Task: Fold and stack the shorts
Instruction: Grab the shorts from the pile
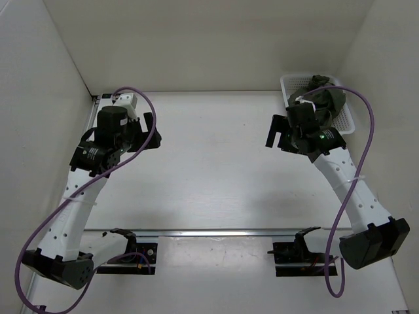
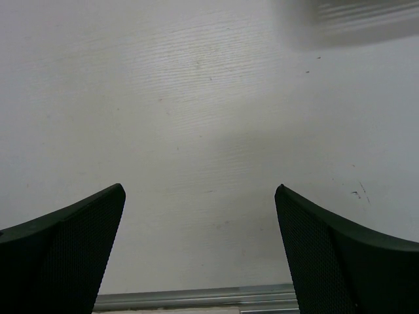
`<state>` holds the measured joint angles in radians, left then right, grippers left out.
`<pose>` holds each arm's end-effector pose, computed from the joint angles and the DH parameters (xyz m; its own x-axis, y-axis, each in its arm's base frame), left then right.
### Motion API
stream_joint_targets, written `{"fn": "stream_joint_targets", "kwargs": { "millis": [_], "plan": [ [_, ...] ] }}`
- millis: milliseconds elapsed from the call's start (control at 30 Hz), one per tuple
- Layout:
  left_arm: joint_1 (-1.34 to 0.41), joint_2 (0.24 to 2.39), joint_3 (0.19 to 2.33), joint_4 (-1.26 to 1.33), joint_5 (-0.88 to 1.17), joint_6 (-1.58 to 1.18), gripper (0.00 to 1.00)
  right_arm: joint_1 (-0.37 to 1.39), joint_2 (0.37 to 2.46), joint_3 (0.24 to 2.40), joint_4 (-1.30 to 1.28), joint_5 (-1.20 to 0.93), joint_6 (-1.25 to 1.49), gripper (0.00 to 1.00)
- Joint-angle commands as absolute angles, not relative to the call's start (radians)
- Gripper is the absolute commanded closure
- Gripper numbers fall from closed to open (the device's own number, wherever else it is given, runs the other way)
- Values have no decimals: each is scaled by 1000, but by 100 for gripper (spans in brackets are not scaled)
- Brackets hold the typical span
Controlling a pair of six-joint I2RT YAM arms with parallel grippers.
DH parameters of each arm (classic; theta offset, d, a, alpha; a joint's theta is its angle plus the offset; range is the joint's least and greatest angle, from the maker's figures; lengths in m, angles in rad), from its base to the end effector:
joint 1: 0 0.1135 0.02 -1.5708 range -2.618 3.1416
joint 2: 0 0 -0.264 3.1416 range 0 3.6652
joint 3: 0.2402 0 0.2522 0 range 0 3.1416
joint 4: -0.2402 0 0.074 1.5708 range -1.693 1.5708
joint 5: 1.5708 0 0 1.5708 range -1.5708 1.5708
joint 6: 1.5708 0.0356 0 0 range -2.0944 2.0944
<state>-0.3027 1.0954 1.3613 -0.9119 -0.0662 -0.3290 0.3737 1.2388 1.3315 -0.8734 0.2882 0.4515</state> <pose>0.1985 -0.0595 0.4046 -0.6236 -0.1430 -0.7685 0.0481 0.9742 -0.2203 0.2356 0.0815 0.3694 -0.6602 0.1904 -0.7265 0.1401 0.9816 0.1300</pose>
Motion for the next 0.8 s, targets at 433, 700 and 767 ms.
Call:
{"fn": "stream_joint_targets", "kwargs": {
  "millis": [433, 700, 767],
  "plan": [
    [-304, 1006, 1281, -885, -12, -299, 0, 123, 1409, 1564, -894, 433, 428, 2],
    [-304, 1117, 1267, -925, 49, -340, 0, -96, 1857, 1905, -885, 273, 454, 2],
    [-304, 1147, 1292, -925, 49, -351, 0, -121, 2008, 2035, -885, 203, 468, 0]
  ]
}}
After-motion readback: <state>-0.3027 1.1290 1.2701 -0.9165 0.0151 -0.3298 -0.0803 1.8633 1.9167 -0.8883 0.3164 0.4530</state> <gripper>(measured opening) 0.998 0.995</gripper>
